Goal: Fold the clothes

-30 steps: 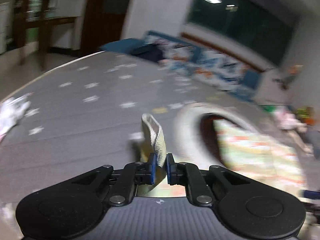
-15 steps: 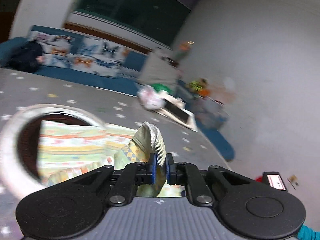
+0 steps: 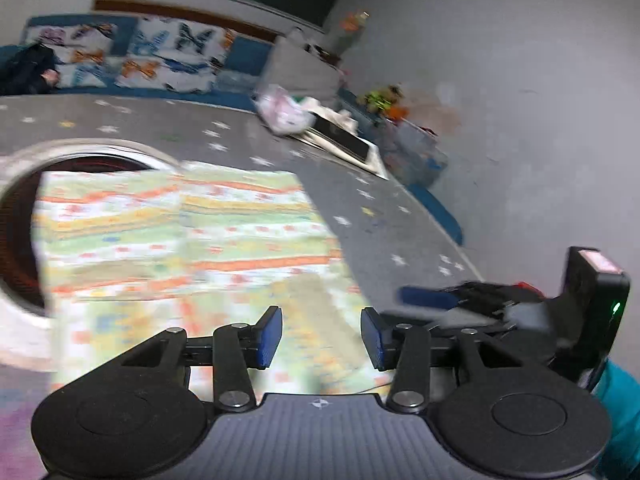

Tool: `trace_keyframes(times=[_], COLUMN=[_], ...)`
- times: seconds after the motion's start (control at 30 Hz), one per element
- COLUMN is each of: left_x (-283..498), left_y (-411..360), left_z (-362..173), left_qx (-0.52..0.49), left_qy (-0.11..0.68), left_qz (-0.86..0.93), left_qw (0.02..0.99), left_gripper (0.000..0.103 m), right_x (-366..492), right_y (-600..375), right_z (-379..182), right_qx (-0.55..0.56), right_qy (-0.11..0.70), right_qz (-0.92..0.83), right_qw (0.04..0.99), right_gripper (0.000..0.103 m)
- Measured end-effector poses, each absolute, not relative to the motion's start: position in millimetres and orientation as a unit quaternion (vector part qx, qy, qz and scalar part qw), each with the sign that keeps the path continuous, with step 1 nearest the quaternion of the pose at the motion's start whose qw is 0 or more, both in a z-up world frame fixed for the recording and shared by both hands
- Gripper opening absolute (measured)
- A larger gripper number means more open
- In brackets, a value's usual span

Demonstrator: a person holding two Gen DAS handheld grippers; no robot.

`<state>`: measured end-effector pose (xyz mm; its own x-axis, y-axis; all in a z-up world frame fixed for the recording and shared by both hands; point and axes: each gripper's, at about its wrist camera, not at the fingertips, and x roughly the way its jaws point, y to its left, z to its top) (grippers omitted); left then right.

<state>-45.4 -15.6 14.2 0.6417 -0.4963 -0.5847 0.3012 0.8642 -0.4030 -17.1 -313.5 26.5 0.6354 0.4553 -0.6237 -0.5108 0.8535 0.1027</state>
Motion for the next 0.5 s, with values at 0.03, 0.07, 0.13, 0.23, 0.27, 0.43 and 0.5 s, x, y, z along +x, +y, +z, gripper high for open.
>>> trace_keyframes(times=[0.03,0.07,0.13,0.23,0.27,0.43,0.5], left_x=[-47,-47,-50,-54,-55,-54,-54], left_y=[-5,6,27,50,54,62,61], left_z=[12,9,2,-9,-12,-24,-25], left_qx=[-0.133,-0.131,-0.130,-0.132,-0.130,-0.100,-0.078], left_qy=[0.359,0.360,0.367,0.380,0.383,0.398,0.392], left_qz=[-0.212,-0.199,-0.172,-0.139,-0.131,-0.099,-0.084], left_qw=[0.899,0.902,0.905,0.905,0.905,0.907,0.913], left_gripper=[0.045,0.045,0.044,0.038,0.034,0.011,0.010], right_x=[-16,-14,-10,-4,-2,2,1], right_y=[-314,-313,-307,-290,-284,-256,-249], right_z=[28,29,29,23,21,10,8], right_qx=[-0.040,-0.038,-0.039,-0.042,-0.043,-0.064,-0.074], right_qy=[0.331,0.331,0.333,0.339,0.342,0.351,0.353], right_qz=[0.266,0.268,0.276,0.294,0.300,0.323,0.328], right_qw=[0.905,0.904,0.901,0.893,0.890,0.876,0.873], right_gripper=[0.051,0.051,0.051,0.051,0.051,0.050,0.050])
